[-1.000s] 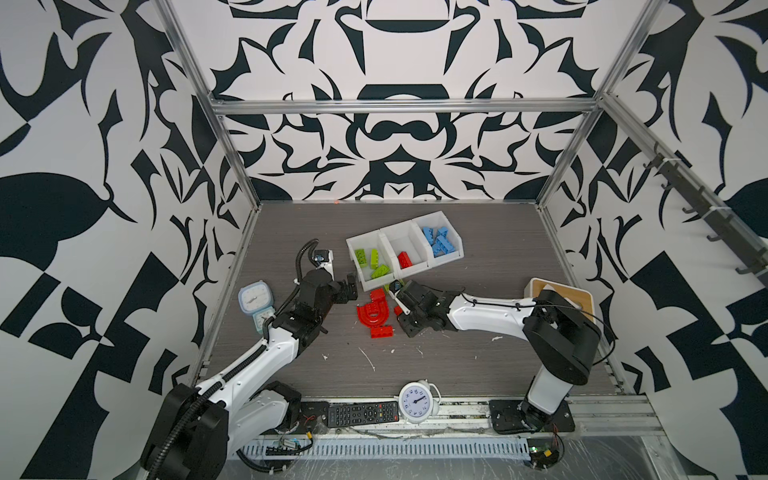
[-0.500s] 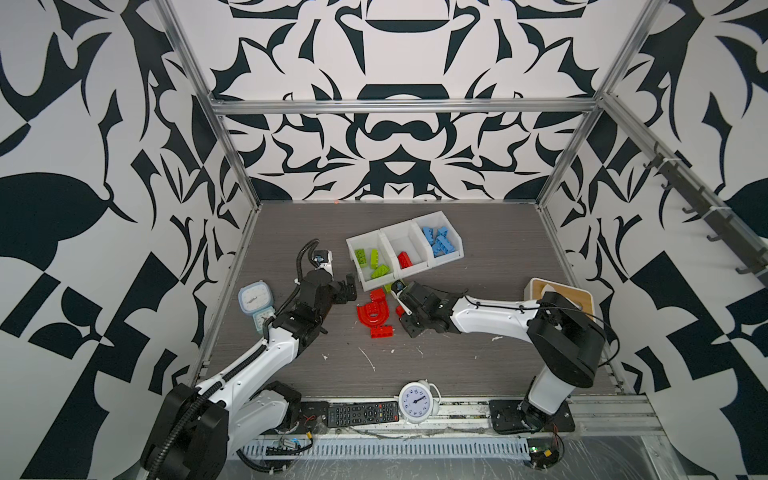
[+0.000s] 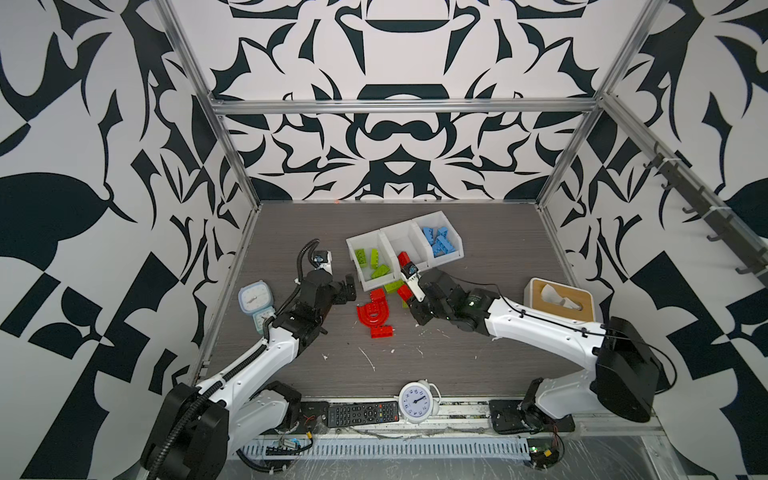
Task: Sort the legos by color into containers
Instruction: 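Close the right gripper on a red brick and lift it, then carry the red brick into the middle compartment and release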
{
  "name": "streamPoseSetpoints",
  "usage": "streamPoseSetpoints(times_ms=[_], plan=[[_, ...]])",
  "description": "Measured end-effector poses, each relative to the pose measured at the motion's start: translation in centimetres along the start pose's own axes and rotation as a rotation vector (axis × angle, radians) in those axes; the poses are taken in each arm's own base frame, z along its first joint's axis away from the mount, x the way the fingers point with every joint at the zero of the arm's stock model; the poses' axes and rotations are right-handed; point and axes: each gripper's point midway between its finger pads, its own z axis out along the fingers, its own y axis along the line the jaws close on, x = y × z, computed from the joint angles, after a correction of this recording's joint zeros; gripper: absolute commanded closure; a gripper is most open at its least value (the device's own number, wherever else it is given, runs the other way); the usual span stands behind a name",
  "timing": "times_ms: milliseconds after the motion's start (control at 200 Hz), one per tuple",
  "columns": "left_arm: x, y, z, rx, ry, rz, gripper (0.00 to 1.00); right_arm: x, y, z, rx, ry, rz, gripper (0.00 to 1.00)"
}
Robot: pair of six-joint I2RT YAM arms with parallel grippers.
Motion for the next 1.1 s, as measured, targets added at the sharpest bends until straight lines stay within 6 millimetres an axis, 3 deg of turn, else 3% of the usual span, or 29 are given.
streamPoseSetpoints(times_ms=[135, 290, 565, 835, 1100], plan=[[0.0, 0.0, 0.0, 0.001, 0.001, 0.000, 0.00, -3.6, -3.4, -0.8, 0.070, -0.072, -0.009, 0.87], [0.0, -0.1, 0.0, 0.004, 0.002, -0.001, 0.00, -6.3, -7.9, -0.5, 0.130, -0.103, 0.011, 0.85], [0.0, -0.1, 0.0, 0.004, 0.001, -0.003, 0.00, -6.0, -14.2, 3.3, 0.174, -0.061, 0.072, 0.85], [0.0, -0.1, 0.0, 0.003, 0.002, -0.003, 0.00, -6.0, -14.8, 7.4, 0.111, -0.018, 0.086, 0.85], [0.0, -0.1, 0.0, 0.003, 0.001, -0.003, 0.00, -6.8, -15.0, 10.0, 0.077, -0.012, 0.091, 0.85]])
